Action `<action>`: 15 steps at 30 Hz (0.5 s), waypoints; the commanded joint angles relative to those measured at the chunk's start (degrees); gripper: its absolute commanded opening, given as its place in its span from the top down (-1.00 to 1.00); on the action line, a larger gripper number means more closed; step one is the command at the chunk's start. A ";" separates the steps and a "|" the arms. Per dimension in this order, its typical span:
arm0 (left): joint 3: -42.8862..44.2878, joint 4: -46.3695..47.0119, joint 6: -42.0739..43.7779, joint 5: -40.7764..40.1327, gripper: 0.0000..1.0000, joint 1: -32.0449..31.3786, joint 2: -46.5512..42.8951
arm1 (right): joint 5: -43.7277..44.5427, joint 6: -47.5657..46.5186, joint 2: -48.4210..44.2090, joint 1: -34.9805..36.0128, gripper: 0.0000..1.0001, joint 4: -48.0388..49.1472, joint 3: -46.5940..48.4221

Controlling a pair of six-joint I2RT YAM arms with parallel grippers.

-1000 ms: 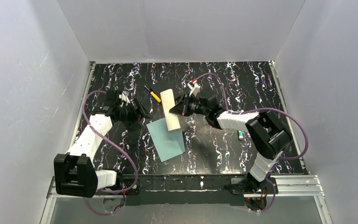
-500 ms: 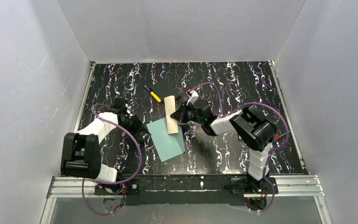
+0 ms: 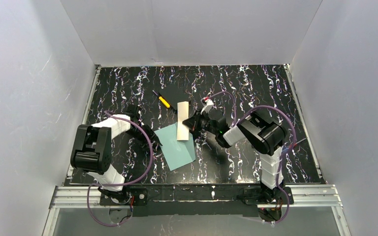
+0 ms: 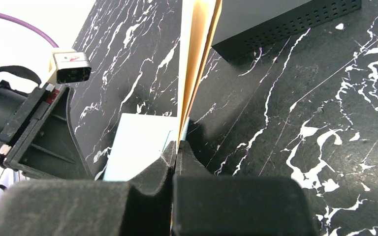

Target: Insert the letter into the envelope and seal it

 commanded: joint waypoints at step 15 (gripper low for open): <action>3.94 -2.72 -4.72 -2.93 0.22 -1.85 5.48 | -4.42 6.23 5.87 -0.10 0.97 18.22 -2.76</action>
